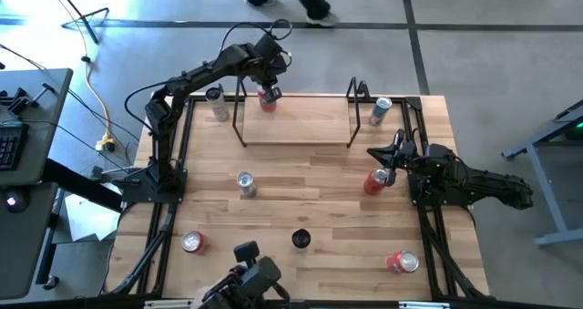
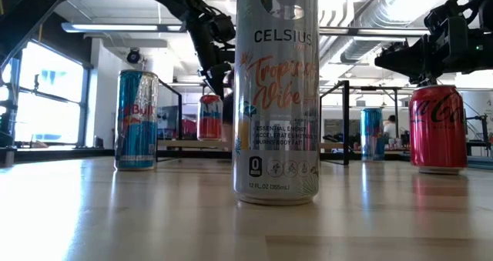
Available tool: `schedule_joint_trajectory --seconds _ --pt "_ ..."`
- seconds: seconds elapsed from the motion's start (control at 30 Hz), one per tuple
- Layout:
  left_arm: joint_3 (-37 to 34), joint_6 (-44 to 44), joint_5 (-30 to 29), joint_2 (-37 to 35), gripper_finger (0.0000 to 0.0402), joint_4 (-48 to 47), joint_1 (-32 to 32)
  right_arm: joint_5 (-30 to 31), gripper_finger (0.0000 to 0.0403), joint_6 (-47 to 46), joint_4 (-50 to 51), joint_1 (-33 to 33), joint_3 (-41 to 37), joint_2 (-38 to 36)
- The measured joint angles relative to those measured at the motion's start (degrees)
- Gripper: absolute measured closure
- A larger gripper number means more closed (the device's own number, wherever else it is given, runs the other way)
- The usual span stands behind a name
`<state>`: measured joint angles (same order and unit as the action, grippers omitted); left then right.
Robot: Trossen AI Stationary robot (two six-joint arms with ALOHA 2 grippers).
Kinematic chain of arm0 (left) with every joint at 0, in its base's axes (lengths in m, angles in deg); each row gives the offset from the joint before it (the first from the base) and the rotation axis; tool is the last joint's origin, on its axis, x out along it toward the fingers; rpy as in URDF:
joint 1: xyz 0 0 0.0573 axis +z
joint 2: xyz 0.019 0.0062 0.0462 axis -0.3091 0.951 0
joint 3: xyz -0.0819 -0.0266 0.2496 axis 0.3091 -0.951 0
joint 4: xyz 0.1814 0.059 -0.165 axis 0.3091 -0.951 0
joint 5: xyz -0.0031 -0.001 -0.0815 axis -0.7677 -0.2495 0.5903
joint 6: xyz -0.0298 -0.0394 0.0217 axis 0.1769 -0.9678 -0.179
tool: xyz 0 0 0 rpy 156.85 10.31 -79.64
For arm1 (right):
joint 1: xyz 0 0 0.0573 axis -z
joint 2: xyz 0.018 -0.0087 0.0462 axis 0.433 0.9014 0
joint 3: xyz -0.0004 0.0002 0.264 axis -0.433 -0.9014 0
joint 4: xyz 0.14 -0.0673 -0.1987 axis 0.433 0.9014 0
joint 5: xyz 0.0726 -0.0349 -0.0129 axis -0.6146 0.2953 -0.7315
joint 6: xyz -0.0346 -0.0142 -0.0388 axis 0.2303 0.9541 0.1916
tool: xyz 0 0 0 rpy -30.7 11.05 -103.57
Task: Place canned beverage on shelf
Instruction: Put the top red soda can on the shelf, then put the top blue soda can on the shelf
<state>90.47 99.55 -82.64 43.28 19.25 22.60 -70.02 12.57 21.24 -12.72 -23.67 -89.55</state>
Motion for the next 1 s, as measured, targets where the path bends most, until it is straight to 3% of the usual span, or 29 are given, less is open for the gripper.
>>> schedule_joint_trajectory --seconds 0.4,1.0 --pt "-0.1 -0.7 -0.2 -0.6 0.0401 -1.1 -1.0 0.0 0.0403 0.0 0.0 0.0 0.0 0.0" --pt "-0.2 -4.2 -1.2 -8.0 0.0401 2.4 -5.0 0.0 0.0403 0.0 0.0 0.0 0.0 0.0"
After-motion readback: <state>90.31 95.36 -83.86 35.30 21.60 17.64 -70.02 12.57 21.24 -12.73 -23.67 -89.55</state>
